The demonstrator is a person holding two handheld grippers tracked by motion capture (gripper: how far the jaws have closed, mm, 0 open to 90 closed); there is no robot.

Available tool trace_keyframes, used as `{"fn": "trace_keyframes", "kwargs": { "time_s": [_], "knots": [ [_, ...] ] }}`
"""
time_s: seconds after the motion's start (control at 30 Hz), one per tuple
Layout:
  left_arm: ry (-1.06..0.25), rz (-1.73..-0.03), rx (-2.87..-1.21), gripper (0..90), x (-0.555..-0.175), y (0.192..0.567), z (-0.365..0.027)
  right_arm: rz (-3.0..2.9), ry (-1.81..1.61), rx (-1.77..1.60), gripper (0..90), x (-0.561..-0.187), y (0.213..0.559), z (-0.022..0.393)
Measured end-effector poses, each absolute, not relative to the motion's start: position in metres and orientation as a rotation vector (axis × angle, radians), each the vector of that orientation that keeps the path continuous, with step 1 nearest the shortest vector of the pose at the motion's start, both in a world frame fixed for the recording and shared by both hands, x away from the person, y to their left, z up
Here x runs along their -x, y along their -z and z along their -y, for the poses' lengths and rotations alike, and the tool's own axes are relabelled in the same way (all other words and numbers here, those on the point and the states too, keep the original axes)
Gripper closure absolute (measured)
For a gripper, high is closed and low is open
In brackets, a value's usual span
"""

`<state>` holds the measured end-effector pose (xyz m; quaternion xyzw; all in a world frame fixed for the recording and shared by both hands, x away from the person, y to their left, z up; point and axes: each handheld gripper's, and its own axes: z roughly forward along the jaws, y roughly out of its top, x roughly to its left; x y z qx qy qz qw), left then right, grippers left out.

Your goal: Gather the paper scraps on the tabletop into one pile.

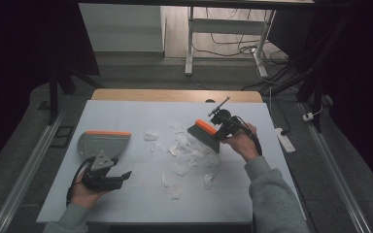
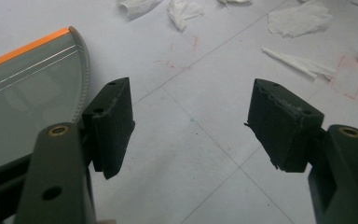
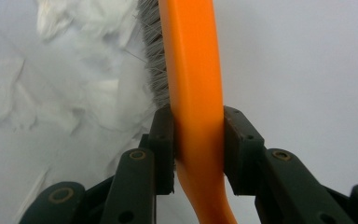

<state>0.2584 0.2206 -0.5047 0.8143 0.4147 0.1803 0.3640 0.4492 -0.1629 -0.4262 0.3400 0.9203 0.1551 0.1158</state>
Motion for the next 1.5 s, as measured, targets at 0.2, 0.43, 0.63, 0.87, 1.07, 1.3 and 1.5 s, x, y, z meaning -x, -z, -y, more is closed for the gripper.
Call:
{"fn": "trace_keyframes", "kwargs": {
  "time_s": [0.2, 0.43, 0.63, 0.87, 1.07, 1.3, 1.5],
  "knots": [
    [-0.460, -1.072, -2.098, 32.1, -0.260, 0.506, -0.221, -2.585, -0.453, -1.028, 67.5, -0.467, 0.418, 0.170],
    [-0.461, -1.075, -2.097, 32.4, -0.260, 0.506, -0.222, -2.571, -0.399, -0.936, 67.6, -0.497, 0.429, 0.147],
    [-0.457, -1.084, -2.088, 32.5, -0.260, 0.507, -0.226, -2.614, -0.369, -0.800, 67.6, -0.518, 0.436, 0.110],
    [-0.455, -1.088, -2.080, 32.6, -0.261, 0.507, -0.229, -2.621, -0.264, -0.670, 67.7, -0.533, 0.443, 0.073],
    [-0.420, -1.082, -2.044, 32.7, -0.260, 0.505, -0.231, -2.681, -0.176, -0.554, 67.7, -0.530, 0.452, 0.060],
    [-0.417, -1.084, -2.048, 32.8, -0.260, 0.506, -0.230, -2.739, -0.199, -0.454, 67.7, -0.511, 0.451, 0.064],
    [-0.414, -1.077, -2.050, 32.9, -0.260, 0.505, -0.228, -2.768, -0.240, -0.400, 67.7, -0.485, 0.450, 0.078]
  ]
}}
